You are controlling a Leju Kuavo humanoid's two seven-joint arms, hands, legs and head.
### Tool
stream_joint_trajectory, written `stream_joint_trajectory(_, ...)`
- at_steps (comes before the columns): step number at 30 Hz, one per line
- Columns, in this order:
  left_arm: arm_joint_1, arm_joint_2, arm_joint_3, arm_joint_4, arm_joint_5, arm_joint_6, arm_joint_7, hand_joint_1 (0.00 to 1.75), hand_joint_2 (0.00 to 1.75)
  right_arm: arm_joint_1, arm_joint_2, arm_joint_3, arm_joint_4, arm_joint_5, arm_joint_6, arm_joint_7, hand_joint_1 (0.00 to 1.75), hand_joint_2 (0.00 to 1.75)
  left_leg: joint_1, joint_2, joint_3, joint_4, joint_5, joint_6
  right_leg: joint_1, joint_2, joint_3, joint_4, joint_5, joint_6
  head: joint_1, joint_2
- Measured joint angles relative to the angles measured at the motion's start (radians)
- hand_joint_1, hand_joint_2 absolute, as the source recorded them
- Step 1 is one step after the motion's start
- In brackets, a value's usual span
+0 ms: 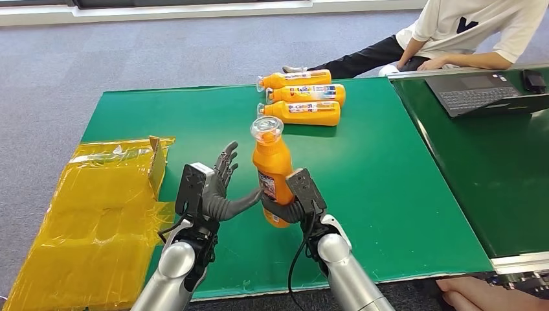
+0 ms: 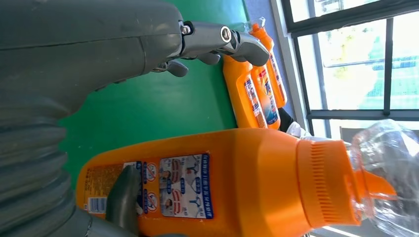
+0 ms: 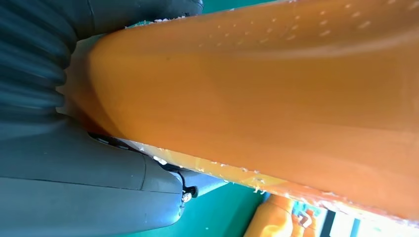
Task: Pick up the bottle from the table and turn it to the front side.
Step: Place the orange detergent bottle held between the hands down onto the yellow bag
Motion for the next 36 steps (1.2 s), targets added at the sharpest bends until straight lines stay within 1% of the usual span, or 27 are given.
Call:
stream_joint_trajectory(4, -0.038, -0.007, -0.010, 0.010, 0.007, -0.046, 0.028, 0.00, 1.75, -0.010, 0.000, 0.009, 0.030, -0.013, 0.002, 0.000, 1.75, 1.75, 0.000, 0.000, 0.000, 0.000, 0.000, 0.000, 0.000, 0.000, 0.000, 0.000, 0.000, 0.000, 0.000, 0.000)
stream_joint_trajectory(9, -0.122, -0.032, -0.034, 0.076, 0.049, -0.099, 0.051, 0.00, 1.75, -0.020, 0.000, 0.018, 0.065, -0.025, -0.001, -0.007, 1.75, 1.75, 0.000, 0.000, 0.000, 0.000, 0.000, 0.000, 0.000, 0.000, 0.000, 0.000, 0.000, 0.000, 0.000, 0.000)
stream_joint_trajectory(15, -0.189, -0.060, -0.052, 0.156, 0.085, -0.120, 0.069, 0.00, 1.75, -0.034, 0.000, 0.022, 0.099, -0.036, -0.010, -0.011, 1.75, 1.75, 0.000, 0.000, 0.000, 0.000, 0.000, 0.000, 0.000, 0.000, 0.000, 0.000, 0.000, 0.000, 0.000, 0.000)
stream_joint_trajectory(26, -0.244, -0.080, -0.080, 0.242, 0.114, -0.140, 0.100, 0.00, 1.75, -0.048, 0.000, 0.021, 0.146, -0.050, -0.029, -0.013, 1.75, 1.75, 0.000, 0.000, 0.000, 0.000, 0.000, 0.000, 0.000, 0.000, 0.000, 0.000, 0.000, 0.000, 0.000, 0.000)
stream_joint_trajectory(36, -0.277, -0.092, -0.109, 0.319, 0.128, -0.163, 0.105, 0.00, 1.75, -0.036, 0.000, 0.009, 0.161, -0.051, -0.040, -0.014, 1.75, 1.75, 0.000, 0.000, 0.000, 0.000, 0.000, 0.000, 0.000, 0.000, 0.000, 0.000, 0.000, 0.000, 0.000, 0.000)
